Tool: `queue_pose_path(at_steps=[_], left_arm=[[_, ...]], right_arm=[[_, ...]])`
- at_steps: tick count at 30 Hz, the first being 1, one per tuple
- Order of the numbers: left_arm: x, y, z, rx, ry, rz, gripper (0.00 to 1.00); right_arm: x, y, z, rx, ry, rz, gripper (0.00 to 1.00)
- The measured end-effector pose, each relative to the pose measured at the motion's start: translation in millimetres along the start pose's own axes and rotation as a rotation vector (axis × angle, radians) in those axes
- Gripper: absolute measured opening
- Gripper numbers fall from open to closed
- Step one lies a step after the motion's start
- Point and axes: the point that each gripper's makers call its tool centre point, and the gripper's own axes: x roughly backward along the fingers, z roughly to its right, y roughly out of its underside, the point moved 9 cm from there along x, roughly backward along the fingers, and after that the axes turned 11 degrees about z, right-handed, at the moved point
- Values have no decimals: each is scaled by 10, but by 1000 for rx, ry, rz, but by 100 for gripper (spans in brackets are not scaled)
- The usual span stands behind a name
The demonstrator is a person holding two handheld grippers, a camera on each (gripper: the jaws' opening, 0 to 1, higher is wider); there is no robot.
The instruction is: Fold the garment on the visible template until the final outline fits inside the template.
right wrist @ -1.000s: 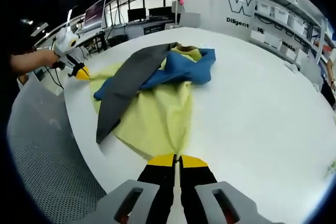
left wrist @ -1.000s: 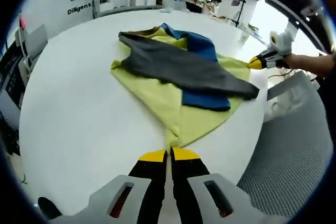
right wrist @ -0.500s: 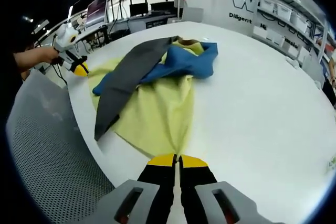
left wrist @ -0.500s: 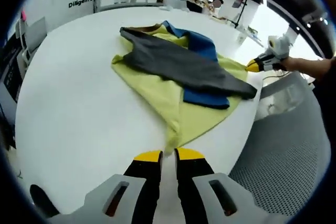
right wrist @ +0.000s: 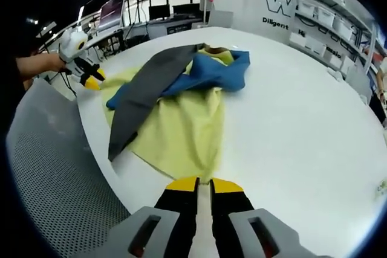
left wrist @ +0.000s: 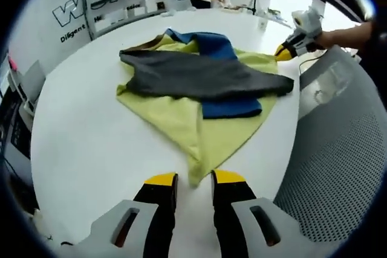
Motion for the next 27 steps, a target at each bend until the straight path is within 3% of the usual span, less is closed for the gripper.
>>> queue_pose_path(at_steps=[3, 7, 10, 27], left_arm=[[-29, 2, -7, 24, -15, -1, 21], [-33, -2, -28, 90, -16, -26, 4], [-14, -6, -33, 154, -8, -26, 4], [125, 145, 42, 371, 9, -19, 4]], right_arm=[[-15, 2, 11, 4, 12, -1, 5], [-78, 2, 29, -2, 19, 1, 6], [-128, 2, 28, 5, 24, -20, 0], [23, 86, 5, -27, 0, -51, 0]])
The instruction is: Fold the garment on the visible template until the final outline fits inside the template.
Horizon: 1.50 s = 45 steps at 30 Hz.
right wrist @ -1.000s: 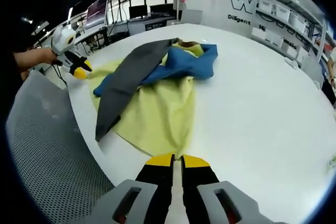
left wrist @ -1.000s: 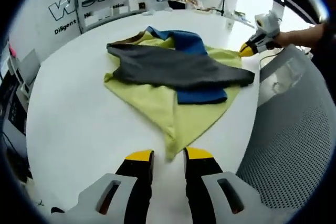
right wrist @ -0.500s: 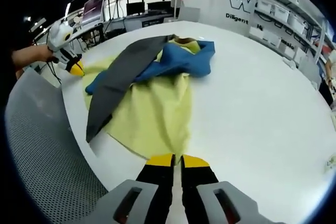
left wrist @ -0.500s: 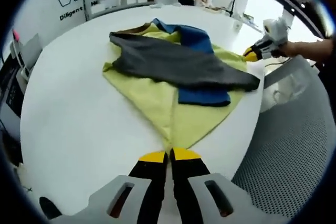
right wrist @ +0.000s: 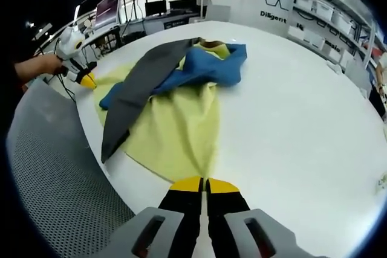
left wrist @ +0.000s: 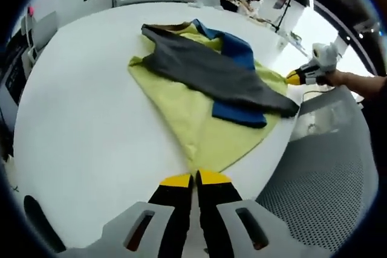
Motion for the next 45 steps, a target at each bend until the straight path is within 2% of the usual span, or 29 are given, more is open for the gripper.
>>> queue_pose_path(at_steps=[4, 9, 22, 28, 36, 45], left_arm=[[27, 21, -2, 9, -5, -6, 4], [67, 18, 8, -69, -25, -15, 6], [130, -143, 21, -140, -44, 18, 12], [121, -274, 90, -222, -38, 36, 16], [55, -458, 182, -290, -18, 74, 25], [-31, -545, 337, -362, 19, 91, 35]], right_arm=[[7, 27, -26, -9, -14, -4, 0], [21, 6, -17, 6, -5, 9, 0], [49, -144, -55, 26, -11, 48, 4], [29, -243, -145, 24, -49, 69, 8], [-30, -367, -264, 27, -89, 93, 12], [-140, -446, -479, -7, -174, 93, 17]])
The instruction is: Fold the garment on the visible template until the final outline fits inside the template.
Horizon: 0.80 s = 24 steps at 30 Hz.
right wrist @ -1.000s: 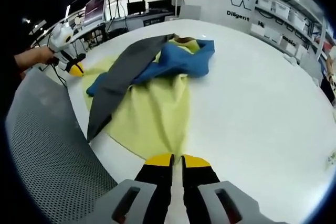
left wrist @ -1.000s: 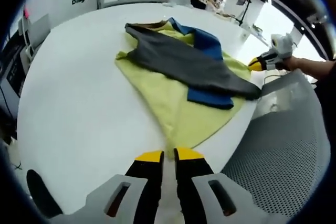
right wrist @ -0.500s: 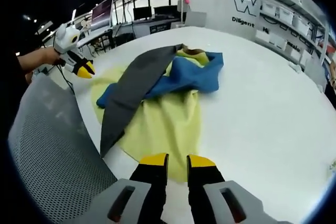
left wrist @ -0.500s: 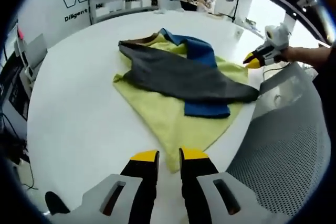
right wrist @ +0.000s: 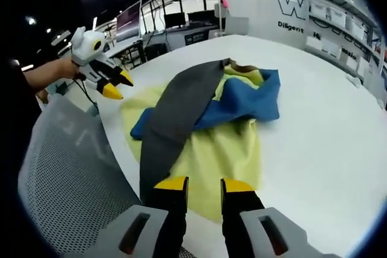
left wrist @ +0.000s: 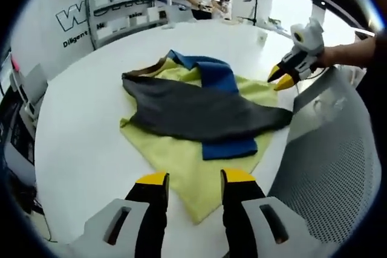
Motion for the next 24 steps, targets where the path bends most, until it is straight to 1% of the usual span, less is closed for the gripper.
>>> queue_pose_path(at_steps=[3, 6, 7, 8, 10, 13, 15, 17, 19, 22, 24], left_arm=[[-28, -46, 61, -24, 19, 7, 38], [-70, -84, 115, -47, 40, 14, 40], [-80, -92, 123, -50, 43, 14, 41], [-88, -101, 134, -55, 47, 16, 41], [-104, -129, 161, -67, 59, 20, 42], [-130, -164, 197, -84, 77, 27, 43], [-146, -187, 222, -99, 87, 29, 43], [-163, -213, 247, -106, 100, 37, 43], [-189, -231, 269, -112, 112, 41, 43], [-230, -249, 294, -126, 123, 36, 43], [-249, -262, 312, -137, 127, 37, 43]], right_arm=[[-63, -21, -61, -18, -28, -9, 18], [-134, -55, -127, -28, -54, 1, 19], [-171, -60, -165, -49, -75, 2, 20], [-192, -55, -189, -65, -85, -10, 20], [-252, -39, -237, -66, -105, -32, 20], [-317, -2, -283, -64, -113, -57, 17], [-336, 10, -321, -83, -132, -72, 10], [-345, 15, -341, -89, -137, -71, 4], [-339, 13, -354, -98, -141, -73, 0], [-332, -2, -349, -98, -133, -61, 0], [-323, -25, -330, -89, -117, -47, 5]])
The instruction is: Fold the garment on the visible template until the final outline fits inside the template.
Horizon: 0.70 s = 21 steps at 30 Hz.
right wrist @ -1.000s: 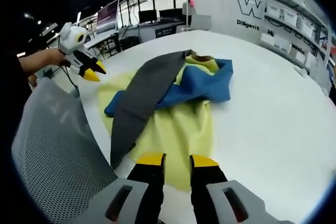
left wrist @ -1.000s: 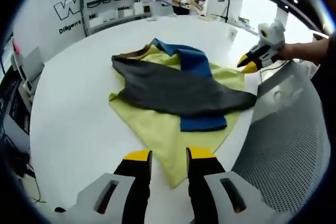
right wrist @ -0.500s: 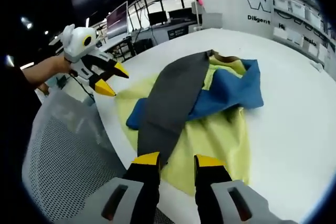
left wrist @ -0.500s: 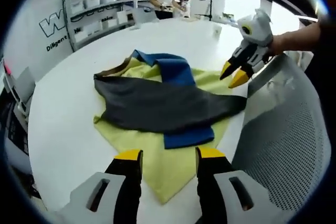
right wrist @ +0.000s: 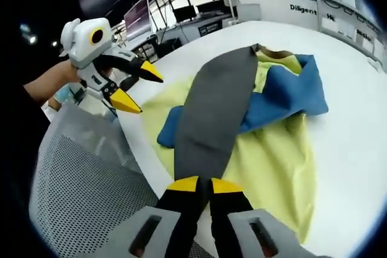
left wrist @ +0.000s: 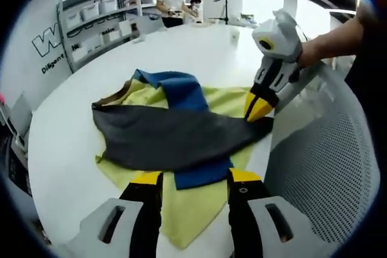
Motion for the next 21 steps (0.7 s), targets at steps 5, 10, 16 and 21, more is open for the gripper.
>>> queue_pose_path(at_steps=[5, 10, 16, 21], left_arm=[[-64, -14, 66, 1, 15, 6, 42], [-125, -36, 157, -6, 44, 19, 40], [-198, -71, 247, -27, 83, 31, 39], [-287, -135, 308, -46, 120, 45, 39]], right_arm=[[-34, 54, 46, -34, 20, -31, 18], [-53, 55, -7, -16, -2, -40, 3], [-42, -16, -22, -44, -23, -13, 0], [7, -126, -58, -7, -40, 18, 0]])
